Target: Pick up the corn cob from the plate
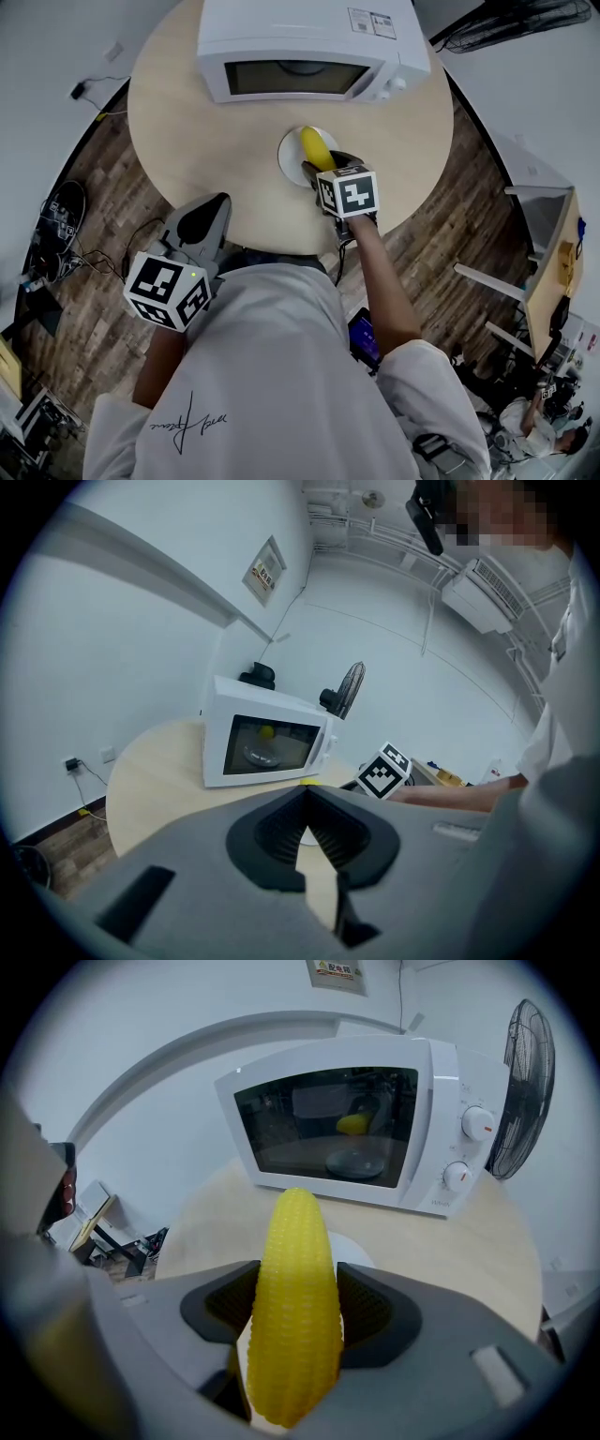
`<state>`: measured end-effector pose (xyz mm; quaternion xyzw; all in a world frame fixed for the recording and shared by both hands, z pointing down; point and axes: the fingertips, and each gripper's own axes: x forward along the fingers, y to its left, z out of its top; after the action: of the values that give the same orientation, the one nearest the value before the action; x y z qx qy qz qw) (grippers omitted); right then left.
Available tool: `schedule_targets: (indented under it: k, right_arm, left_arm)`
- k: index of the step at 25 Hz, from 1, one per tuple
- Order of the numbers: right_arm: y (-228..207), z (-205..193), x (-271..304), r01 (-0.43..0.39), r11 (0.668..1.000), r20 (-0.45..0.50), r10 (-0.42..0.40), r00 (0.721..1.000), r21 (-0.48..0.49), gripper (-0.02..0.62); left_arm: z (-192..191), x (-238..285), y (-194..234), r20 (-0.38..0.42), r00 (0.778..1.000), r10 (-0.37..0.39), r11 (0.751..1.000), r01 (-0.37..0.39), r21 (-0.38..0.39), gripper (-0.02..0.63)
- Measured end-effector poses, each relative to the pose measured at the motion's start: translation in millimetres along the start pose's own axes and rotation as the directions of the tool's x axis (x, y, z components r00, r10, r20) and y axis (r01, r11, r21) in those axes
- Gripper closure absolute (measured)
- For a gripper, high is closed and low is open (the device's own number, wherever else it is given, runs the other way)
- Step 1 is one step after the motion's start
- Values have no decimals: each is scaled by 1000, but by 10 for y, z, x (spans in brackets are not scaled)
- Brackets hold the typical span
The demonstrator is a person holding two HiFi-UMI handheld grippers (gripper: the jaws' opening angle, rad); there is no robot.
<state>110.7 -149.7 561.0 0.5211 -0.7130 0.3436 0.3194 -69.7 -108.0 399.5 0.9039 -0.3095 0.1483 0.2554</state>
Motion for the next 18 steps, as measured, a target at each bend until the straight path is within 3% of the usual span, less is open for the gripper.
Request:
schedule_targets:
  k: [18]
  right_arm:
    - [137, 0, -268, -6, 1000, 62, 4, 998, 26, 327]
  left_arm:
    - [14, -85, -42, 27, 1000, -8, 1000, 8, -1, 614]
